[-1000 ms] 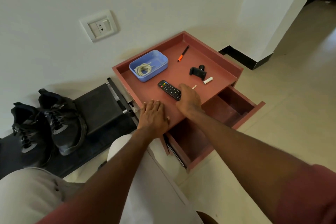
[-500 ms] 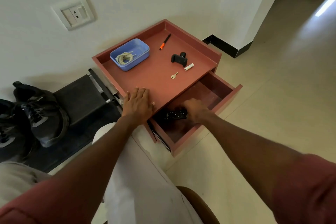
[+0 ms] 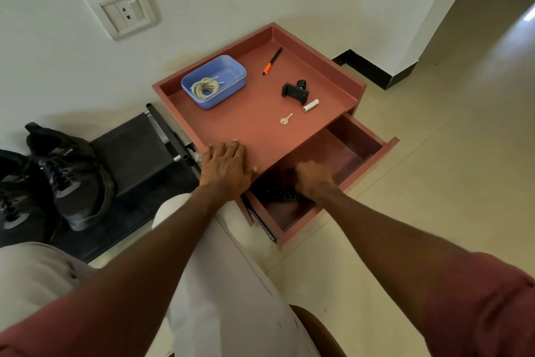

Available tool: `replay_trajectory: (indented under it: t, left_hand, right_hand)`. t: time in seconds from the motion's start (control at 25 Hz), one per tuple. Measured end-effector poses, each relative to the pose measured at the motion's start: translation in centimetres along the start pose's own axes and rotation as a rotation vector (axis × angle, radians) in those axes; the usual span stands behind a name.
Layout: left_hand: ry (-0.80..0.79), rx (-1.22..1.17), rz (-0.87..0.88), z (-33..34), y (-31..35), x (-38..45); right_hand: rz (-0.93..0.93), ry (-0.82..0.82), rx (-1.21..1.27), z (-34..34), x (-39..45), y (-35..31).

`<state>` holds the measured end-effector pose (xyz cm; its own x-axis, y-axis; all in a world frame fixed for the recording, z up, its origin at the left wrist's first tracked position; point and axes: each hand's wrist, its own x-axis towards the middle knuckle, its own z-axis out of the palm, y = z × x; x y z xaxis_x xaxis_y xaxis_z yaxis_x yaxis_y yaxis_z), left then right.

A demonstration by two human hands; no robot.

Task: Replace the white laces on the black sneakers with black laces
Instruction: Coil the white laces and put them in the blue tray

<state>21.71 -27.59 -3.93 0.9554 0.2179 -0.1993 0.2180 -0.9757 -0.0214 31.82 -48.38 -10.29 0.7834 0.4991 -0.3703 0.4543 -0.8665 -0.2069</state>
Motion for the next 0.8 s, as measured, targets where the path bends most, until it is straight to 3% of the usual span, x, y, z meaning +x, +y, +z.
replay_trajectory:
  t: [0.16,0.24,0.4,0.68,0.8]
  left_hand:
    - [-0.024,-0.051,0.010,-0.5,0.6,1.0]
    - [-0.050,-0.138,0.046,-1.1,1.9,2.6]
    - [-0.241,-0.188,0.109,-0.2,3.8,4.8]
    - [-0.309,-0.215,0.115,1.5,3.2,5.5]
    - [-0.319,-0.230,0.111,1.5,3.1,5.4]
  right_hand:
    - [0.030,0.470,0.159,-5.1,-0.4,0.7]
    - [0.022,0.587,0.185,-7.9,0.3,0.5]
    - [0.088,0.509,0.116,-10.9,4.9,1.9]
    - [0.016,0.444,-0.030,-11.1,8.6,3.5]
    - [0.033,0.492,0.042,-9.8,6.4,4.0]
